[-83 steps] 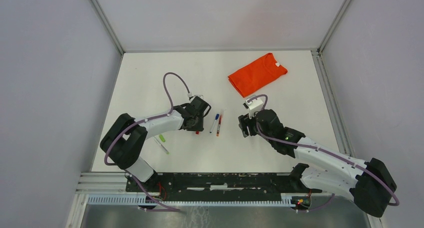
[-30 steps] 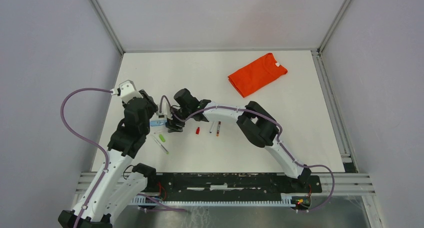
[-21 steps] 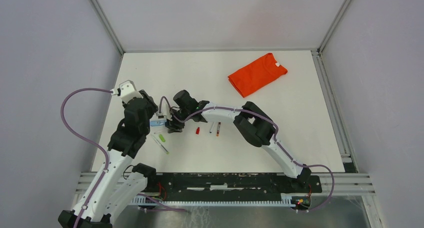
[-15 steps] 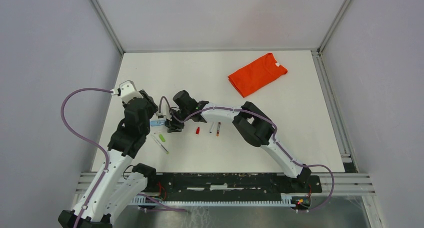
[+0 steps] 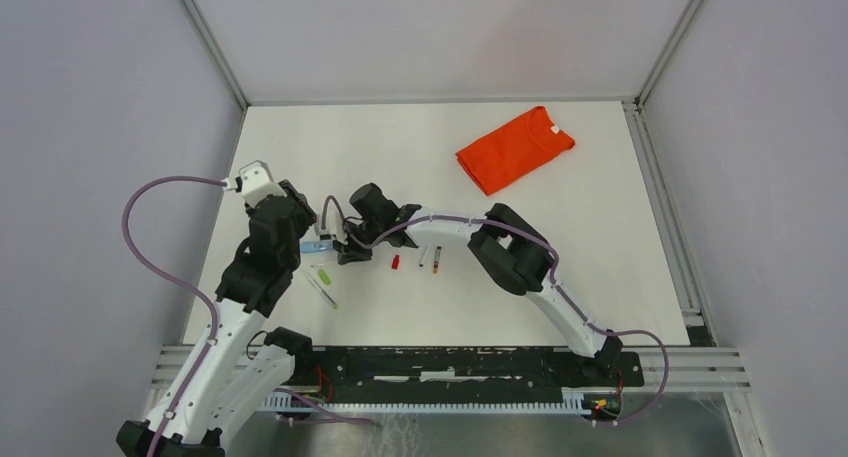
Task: Insert the pens into the pen caps
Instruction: Pick up the pen from the center of the board.
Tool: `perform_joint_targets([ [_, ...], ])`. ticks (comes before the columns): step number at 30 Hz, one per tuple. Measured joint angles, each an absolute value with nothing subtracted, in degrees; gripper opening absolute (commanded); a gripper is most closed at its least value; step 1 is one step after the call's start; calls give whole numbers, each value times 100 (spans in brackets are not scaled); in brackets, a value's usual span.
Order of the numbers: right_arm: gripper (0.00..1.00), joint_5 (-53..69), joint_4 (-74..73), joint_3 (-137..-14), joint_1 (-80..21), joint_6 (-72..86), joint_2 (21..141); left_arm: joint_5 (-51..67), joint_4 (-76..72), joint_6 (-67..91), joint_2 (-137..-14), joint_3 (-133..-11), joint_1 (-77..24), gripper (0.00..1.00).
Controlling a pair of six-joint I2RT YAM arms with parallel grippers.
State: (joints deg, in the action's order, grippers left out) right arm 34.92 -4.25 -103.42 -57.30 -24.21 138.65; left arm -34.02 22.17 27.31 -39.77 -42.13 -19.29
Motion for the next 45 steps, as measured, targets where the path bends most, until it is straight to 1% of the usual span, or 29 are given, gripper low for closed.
perform_joint_targets([
  [3, 7, 3391, -451, -9907, -5730, -2458, 13555, -3400, 2215, 2731, -3988, -4213, -1929, 48],
  [6, 4, 3242, -526, -9542, -5730, -2467, 13209, -3393, 2215, 2731, -4014, -4213, -1929, 51],
  [9, 3, 3052, -460, -9183, -5728, -2370, 12785, -3358, 2202, 2733, -4003, -4211, -1929, 53],
  [16, 3, 2414, 357, -7870, -5680, -1778, 11308, -2886, 2095, 2740, -3997, -4224, -1929, 60],
  [24, 1, 1350, 1448, -5887, -5179, -412, 9832, -1673, 1809, 2947, -4185, -4456, -1929, 70],
  [26, 0, 1048, 1695, -5369, -5002, 54, 9520, -1299, 1619, 3057, -4333, -4453, -1929, 71],
  [31, 0, 388, 2399, -4200, -4720, 1280, 8733, -263, 978, 3494, -4707, -4259, -1931, 73],
  [37, 0, -47, 3570, -3481, -4713, 2340, 8095, 650, 235, 3953, -5282, -4093, -2091, 73],
  [41, 0, -261, 4250, -3258, -4713, 2799, 7832, 878, -75, 4038, -5603, -4093, -2401, 72],
  [45, 0, -307, 4622, -3242, -4711, 3087, 7780, 972, -362, 4042, -5870, -4093, -2733, 71],
])
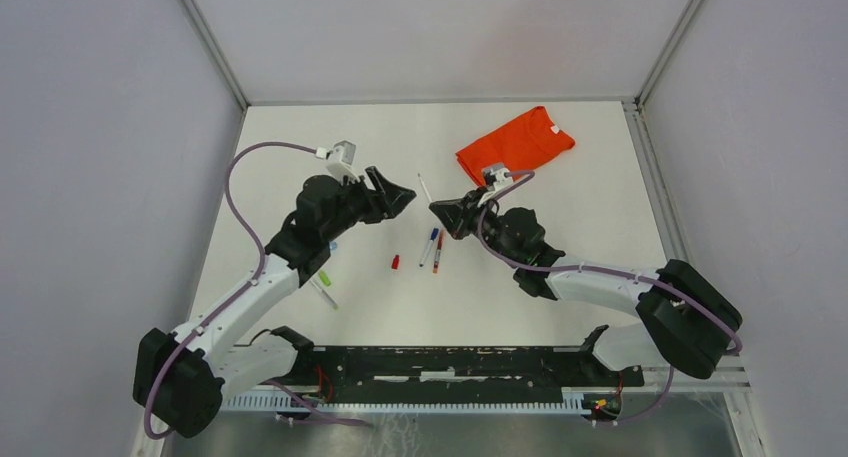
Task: Insert the pens into the pen caps
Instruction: Pick up the pen from the center of the board.
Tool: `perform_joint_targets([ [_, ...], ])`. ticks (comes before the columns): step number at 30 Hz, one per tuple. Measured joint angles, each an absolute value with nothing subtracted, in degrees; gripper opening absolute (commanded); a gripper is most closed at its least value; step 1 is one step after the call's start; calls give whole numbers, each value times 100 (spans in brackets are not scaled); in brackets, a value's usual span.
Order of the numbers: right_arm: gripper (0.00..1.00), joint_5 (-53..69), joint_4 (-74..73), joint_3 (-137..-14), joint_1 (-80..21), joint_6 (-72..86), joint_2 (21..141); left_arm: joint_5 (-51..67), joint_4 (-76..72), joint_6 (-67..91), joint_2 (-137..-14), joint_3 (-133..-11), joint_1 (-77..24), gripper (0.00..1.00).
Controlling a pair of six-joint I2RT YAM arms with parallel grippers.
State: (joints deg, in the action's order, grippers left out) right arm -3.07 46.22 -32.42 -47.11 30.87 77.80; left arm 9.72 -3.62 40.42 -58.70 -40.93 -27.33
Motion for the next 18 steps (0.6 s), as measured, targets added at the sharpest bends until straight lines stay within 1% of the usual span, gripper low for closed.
perform_joint_targets([
  [6, 0, -224, 4801, -3242, -4709, 3347, 7780, 965, -716, 4045, -6117, -4093, -3114, 70],
  [18, 0, 69, 4995, -3242, -4709, 3524, 7780, 958, -1199, 4145, -6438, -4093, -3288, 49],
])
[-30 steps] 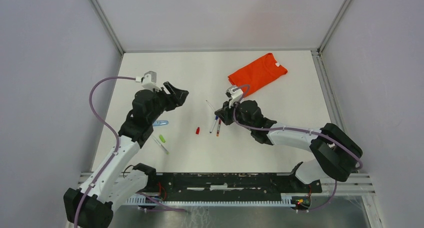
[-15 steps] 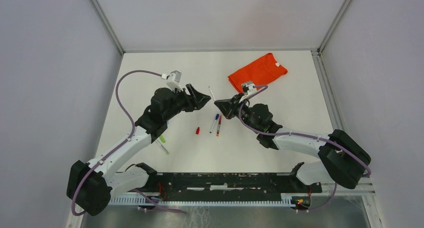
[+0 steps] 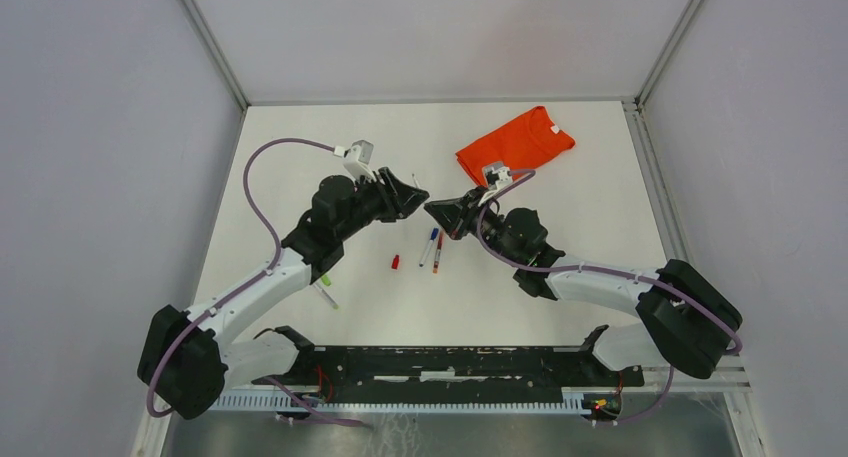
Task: Insert the pens into the pen caps
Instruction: Pick up the pen from the center of the board.
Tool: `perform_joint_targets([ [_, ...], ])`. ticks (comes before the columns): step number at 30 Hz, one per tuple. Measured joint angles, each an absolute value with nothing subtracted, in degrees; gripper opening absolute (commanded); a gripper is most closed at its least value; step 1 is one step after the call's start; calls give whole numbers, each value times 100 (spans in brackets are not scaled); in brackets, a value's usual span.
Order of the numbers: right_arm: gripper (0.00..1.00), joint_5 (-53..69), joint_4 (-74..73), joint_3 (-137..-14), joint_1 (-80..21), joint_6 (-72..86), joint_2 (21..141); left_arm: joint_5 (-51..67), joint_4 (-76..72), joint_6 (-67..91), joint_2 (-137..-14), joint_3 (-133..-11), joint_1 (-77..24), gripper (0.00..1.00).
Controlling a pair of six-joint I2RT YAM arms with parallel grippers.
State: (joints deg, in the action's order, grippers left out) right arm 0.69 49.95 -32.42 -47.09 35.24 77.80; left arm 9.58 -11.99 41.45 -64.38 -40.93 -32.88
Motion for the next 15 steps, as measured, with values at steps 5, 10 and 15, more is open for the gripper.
perform_joint_targets([
  [5, 0, 132, 5015, -3242, -4709, 3533, 7780, 958, -1393, 4265, -6525, -4097, -3299, 38],
  [10, 0, 130, 5017, -3245, -4707, 3533, 7784, 963, -1490, 4364, -6582, -4097, -3352, 30],
  [15, 0, 121, 5033, -3267, -4707, 3531, 7795, 967, -1540, 4434, -6580, -4097, -3430, 29],
])
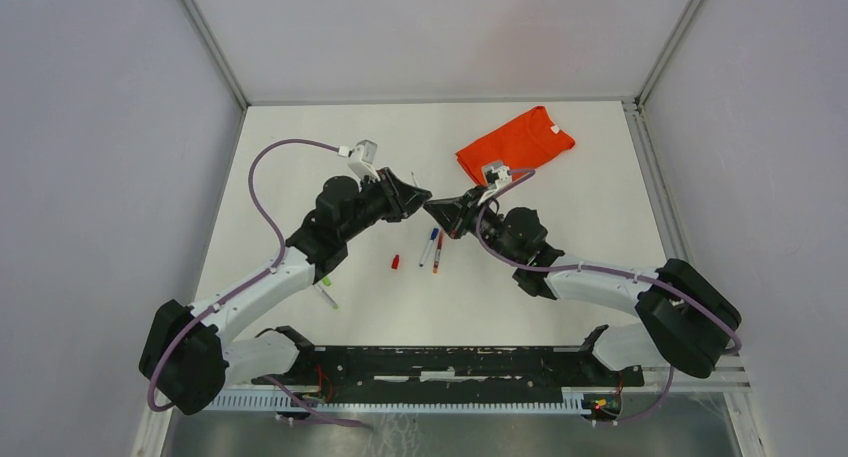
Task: Insert the pens into the pen caps
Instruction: Pick up the pen from the center of the board.
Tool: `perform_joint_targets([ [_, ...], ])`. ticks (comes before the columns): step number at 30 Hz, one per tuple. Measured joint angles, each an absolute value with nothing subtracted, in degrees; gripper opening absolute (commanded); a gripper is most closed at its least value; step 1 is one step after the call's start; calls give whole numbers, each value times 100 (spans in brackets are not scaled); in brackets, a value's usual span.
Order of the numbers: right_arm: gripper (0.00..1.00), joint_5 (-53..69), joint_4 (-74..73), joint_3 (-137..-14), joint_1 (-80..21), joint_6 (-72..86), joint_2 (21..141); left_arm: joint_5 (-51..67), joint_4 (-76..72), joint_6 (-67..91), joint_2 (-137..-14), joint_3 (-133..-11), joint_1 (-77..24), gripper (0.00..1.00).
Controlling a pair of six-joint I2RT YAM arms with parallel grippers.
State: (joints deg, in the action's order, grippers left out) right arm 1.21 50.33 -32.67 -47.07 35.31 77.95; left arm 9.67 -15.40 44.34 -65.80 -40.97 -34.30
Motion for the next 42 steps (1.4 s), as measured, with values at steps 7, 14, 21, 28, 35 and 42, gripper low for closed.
perform_joint_targets([
  [7, 0, 102, 5074, -3341, -4681, 3516, 7861, 958, -1559, 4525, -6580, -4097, -3459, 15],
  [14, 21, 102, 5068, -3365, -4674, 3402, 7881, 910, -1562, 4552, -6580, -4097, -3463, 2],
  [21, 44, 106, 4484, -3540, -4670, 2753, 7758, 386, -720, 4206, -6580, -4543, -3514, 2],
  [28, 51, -1, 3181, -3968, -4670, 2217, 7557, -808, 353, 3358, -6396, -4910, -3341, 2],
  [35, 59, 231, 1988, -4042, -4672, 1205, 7559, -1671, 1079, 2823, -5638, -4814, -2987, 2],
  [42, 65, 762, 628, -4466, -4674, -1000, 7599, -2309, 1372, 2602, -4821, -4545, -2987, 2],
])
